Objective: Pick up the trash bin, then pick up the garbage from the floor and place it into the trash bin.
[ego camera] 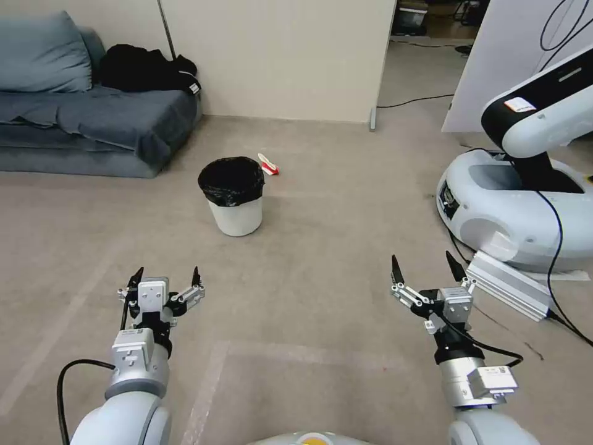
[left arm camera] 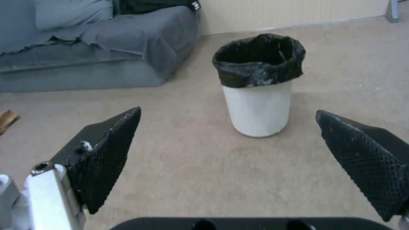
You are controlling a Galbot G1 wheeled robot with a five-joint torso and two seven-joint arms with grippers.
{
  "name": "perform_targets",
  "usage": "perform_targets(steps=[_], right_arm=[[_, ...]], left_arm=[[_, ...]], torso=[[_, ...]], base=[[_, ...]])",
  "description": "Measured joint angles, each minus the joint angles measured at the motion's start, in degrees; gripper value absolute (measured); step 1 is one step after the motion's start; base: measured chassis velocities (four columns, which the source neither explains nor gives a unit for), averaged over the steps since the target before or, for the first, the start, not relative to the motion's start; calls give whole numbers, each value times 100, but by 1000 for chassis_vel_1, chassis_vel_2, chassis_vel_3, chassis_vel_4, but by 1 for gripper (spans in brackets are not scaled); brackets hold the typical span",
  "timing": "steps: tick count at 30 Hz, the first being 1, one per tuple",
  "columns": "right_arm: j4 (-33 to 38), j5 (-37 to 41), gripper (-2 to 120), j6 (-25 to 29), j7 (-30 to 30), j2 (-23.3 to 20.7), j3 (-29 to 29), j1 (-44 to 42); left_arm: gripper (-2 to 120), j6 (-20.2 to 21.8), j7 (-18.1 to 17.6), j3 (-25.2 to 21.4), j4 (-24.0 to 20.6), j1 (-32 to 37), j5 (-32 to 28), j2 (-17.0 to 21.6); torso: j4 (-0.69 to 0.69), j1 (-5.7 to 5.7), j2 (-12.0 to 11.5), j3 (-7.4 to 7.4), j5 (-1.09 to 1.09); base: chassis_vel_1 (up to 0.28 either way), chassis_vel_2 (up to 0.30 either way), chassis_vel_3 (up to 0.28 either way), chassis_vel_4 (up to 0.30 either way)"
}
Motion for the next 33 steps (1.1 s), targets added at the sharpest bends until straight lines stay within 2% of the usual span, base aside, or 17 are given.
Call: perform_targets(steps=[33], right_arm=[[3,10,98,19,-109,-12,28,-17]], left_arm=[[100,-25,-15,-3,5,-4,27,-23]], torso=[[0,-1,0,0,1]], base=[[-160,159,152,-157]])
